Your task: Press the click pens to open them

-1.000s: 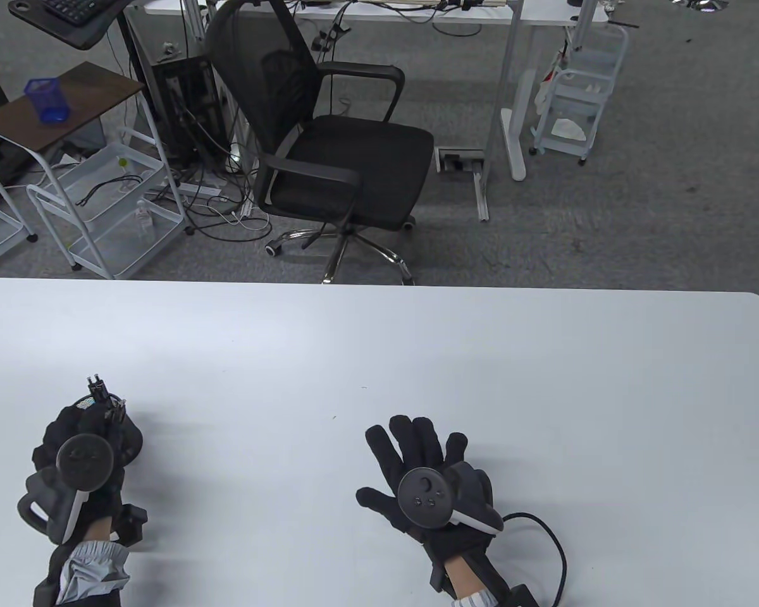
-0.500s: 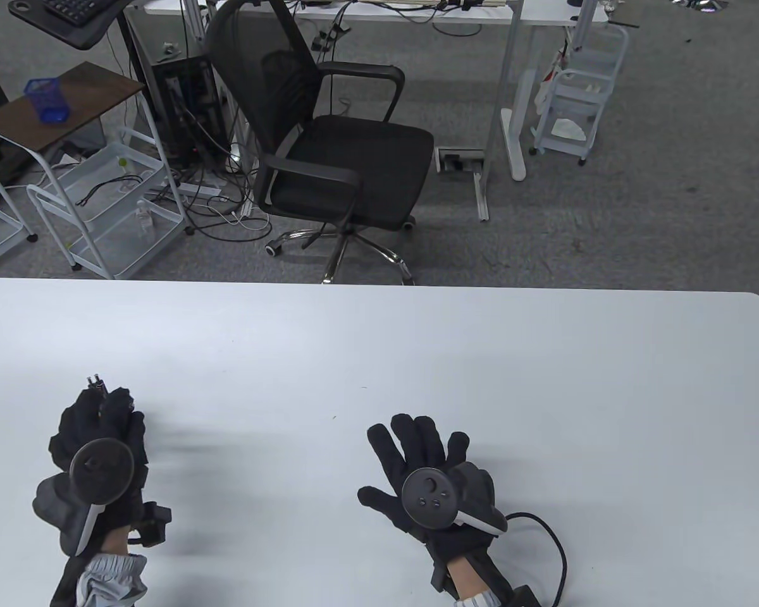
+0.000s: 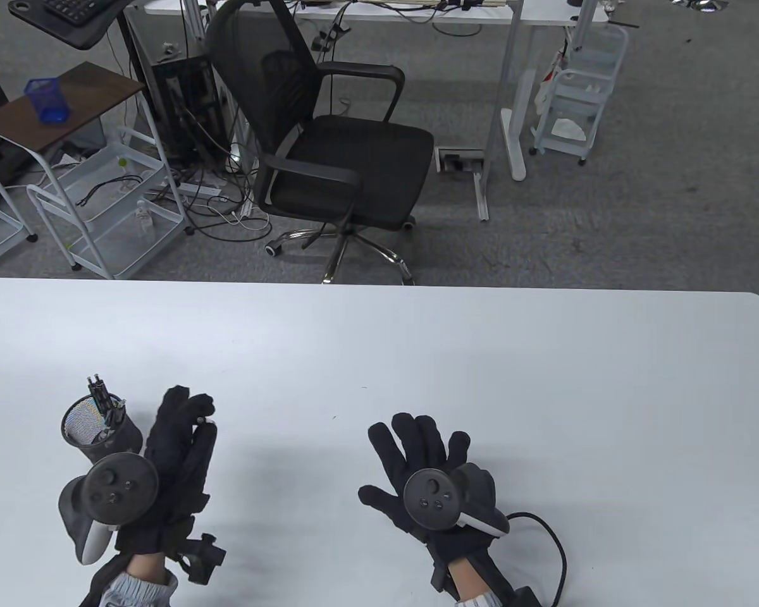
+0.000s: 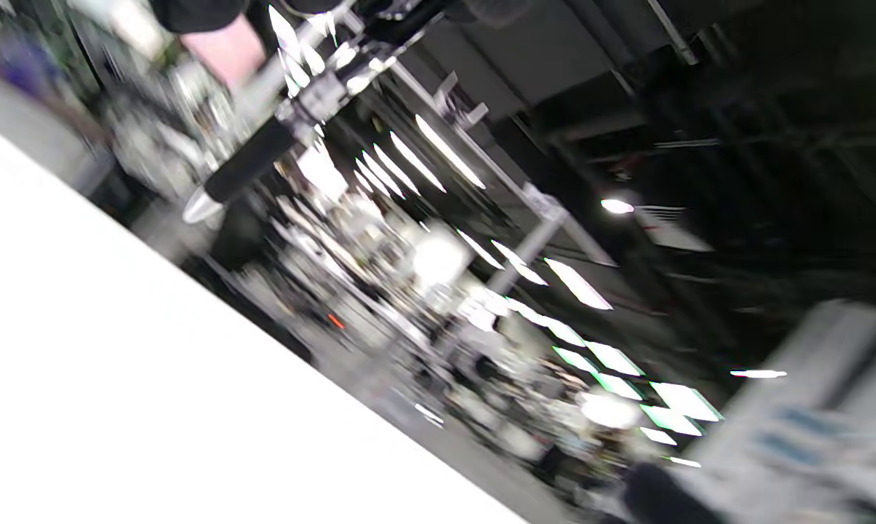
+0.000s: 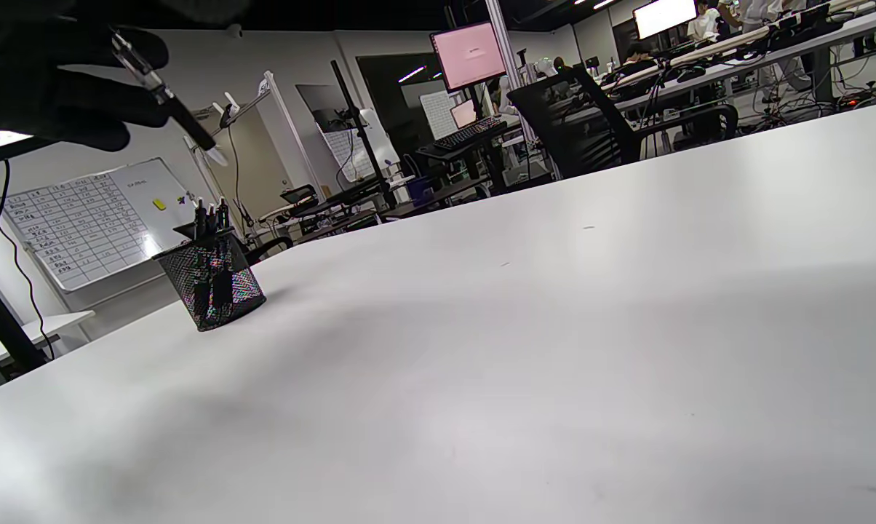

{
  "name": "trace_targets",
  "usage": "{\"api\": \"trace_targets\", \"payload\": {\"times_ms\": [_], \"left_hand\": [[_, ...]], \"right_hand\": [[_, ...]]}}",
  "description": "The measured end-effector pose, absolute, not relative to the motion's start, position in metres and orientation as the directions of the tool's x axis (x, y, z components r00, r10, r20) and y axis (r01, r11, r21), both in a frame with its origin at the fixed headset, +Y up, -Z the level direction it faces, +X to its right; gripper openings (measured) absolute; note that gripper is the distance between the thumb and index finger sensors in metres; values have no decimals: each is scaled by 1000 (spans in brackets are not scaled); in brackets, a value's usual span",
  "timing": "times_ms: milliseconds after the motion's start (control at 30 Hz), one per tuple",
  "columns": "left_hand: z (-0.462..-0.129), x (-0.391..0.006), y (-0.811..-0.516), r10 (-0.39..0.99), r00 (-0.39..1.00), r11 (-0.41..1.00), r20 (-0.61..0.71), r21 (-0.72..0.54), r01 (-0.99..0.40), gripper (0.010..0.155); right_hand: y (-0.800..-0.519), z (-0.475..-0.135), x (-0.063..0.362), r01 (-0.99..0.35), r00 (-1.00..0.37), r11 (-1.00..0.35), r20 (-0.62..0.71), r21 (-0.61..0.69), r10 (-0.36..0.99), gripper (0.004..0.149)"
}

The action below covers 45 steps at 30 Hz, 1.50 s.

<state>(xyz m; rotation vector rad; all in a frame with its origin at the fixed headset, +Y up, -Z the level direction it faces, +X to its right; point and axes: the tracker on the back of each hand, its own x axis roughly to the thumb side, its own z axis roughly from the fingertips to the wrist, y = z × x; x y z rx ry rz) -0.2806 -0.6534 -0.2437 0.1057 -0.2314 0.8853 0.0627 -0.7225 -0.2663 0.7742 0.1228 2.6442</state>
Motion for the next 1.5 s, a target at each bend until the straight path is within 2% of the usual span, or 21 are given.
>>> {"api": "trace_targets", "payload": {"times_ms": [33, 100, 200, 300, 400, 567, 667, 833, 1000, 1167, 1500], "left_hand": [[-247, -275, -658, 815, 510, 554, 275, -117, -824, 45], [-250, -267, -666, 882, 370, 441, 292, -237, -865, 45], [-254, -256, -678, 946, 172, 267, 276, -356, -896, 45], [-257, -245, -689, 973, -29, 92, 228, -499, -862, 45], [-261, -235, -699, 968, -205, -62, 145, -655, -753, 46], [-264, -224, -715, 921, -388, -270, 19, -686, -676, 46], [-264, -221, -721, 899, -436, -338, -31, -682, -649, 49], [-263, -219, -729, 897, -435, -379, -76, -641, -668, 57], [-260, -226, -742, 903, -407, -418, -136, -493, -763, 72], [-262, -228, -749, 871, -455, -483, -183, -482, -731, 73], [-262, -223, -753, 856, -480, -506, -192, -503, -701, 67]], "right_hand": [[-722, -266, 62, -332, -775, -925, 506, 185, 379, 80], [-722, -265, 61, -327, -776, -927, 509, 182, 374, 80], [-722, -265, 62, -329, -775, -927, 509, 181, 374, 80], [-721, -265, 64, -335, -776, -925, 505, 177, 378, 80], [-720, -265, 64, -340, -775, -924, 505, 174, 380, 80], [-720, -265, 64, -338, -774, -925, 507, 175, 379, 80], [-719, -265, 64, -342, -772, -923, 508, 174, 382, 80], [-718, -264, 65, -348, -770, -922, 509, 168, 383, 80], [-717, -263, 65, -348, -769, -922, 511, 167, 383, 80], [-717, -263, 65, -346, -769, -923, 513, 167, 381, 80], [-716, -263, 65, -344, -770, -924, 513, 168, 380, 80]]}}
